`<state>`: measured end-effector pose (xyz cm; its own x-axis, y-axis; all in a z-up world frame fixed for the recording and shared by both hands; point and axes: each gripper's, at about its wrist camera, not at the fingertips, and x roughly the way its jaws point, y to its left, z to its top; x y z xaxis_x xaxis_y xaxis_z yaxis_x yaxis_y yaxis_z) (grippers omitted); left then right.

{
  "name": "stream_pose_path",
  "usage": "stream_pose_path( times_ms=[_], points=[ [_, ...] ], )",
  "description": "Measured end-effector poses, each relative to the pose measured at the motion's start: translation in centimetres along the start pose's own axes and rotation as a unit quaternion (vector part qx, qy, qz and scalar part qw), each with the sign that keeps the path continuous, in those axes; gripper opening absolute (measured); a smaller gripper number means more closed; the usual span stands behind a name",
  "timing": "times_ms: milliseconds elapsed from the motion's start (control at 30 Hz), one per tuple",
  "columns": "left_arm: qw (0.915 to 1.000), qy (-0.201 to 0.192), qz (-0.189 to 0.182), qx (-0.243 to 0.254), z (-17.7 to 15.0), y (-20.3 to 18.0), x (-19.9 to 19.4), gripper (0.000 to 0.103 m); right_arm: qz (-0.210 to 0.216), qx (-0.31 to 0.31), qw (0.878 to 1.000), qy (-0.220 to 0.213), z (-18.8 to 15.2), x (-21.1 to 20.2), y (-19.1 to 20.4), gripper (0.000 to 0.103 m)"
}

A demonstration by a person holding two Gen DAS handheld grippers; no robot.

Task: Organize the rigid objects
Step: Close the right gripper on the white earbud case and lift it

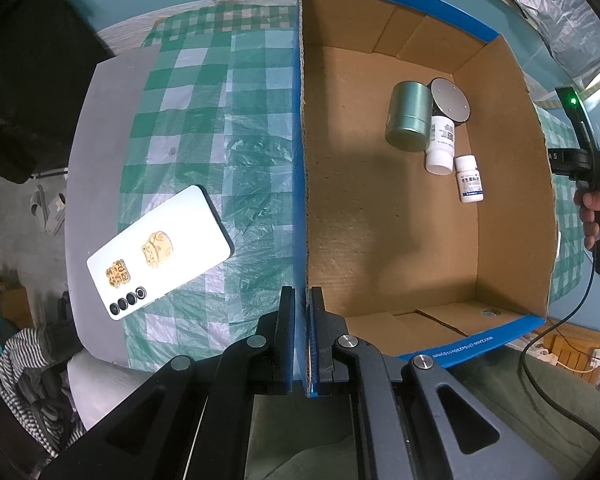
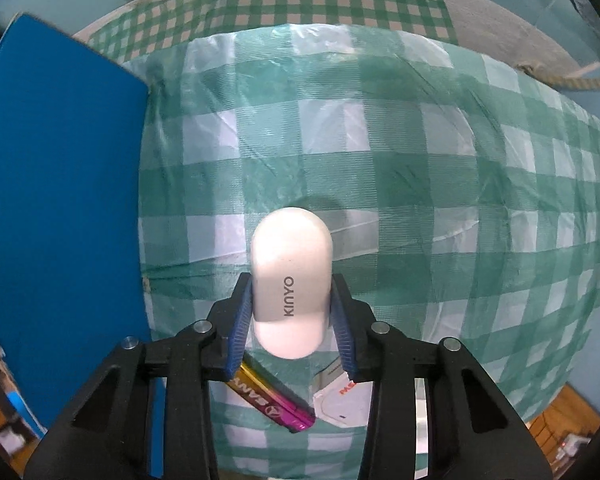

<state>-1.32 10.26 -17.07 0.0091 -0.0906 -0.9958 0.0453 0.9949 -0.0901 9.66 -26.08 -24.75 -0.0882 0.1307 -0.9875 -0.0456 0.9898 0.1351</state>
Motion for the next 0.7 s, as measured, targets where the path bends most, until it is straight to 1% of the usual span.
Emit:
stream_pose_path(
  times_ms=[100, 233, 367, 433, 533, 700],
  points=[
    [1.0, 0.0, 0.0, 0.001, 0.0, 0.0, 0.0, 0.006, -0.004, -0.016, 1.0, -0.003, -0.2, 0.0, 0.1, 0.037],
    [1.0, 0.0, 0.0, 0.001, 0.0, 0.0, 0.0, 0.006, -0.002, -0.013, 1.0, -0.005, 0.2, 0.3, 0.2, 0.037],
    [1.0, -0.001, 0.0, 0.001, 0.0, 0.0, 0.1, 0.006, -0.012, -0.014, 1.0, -0.007, 0.3, 0.5, 0.6, 0.037],
    [1.0, -0.001, 0.0, 0.0, -0.1, 0.0, 0.1, 0.006, -0.017, -0.016, 1.0, -0.008, 0.2, 0.5, 0.8, 0.039],
    [1.0, -0.002, 0.0, 0.0, 0.0, 0.0, 0.1, 0.006, -0.025, -0.025, 0.999, -0.009, -0.2, 0.2, 1.4, 0.037],
    [1.0, -0.003, 0.0, -0.002, 0.0, 0.0, -0.1, 0.006, -0.017, -0.021, 1.0, -0.011, -0.5, -0.6, 1.8, 0.037]
  ],
)
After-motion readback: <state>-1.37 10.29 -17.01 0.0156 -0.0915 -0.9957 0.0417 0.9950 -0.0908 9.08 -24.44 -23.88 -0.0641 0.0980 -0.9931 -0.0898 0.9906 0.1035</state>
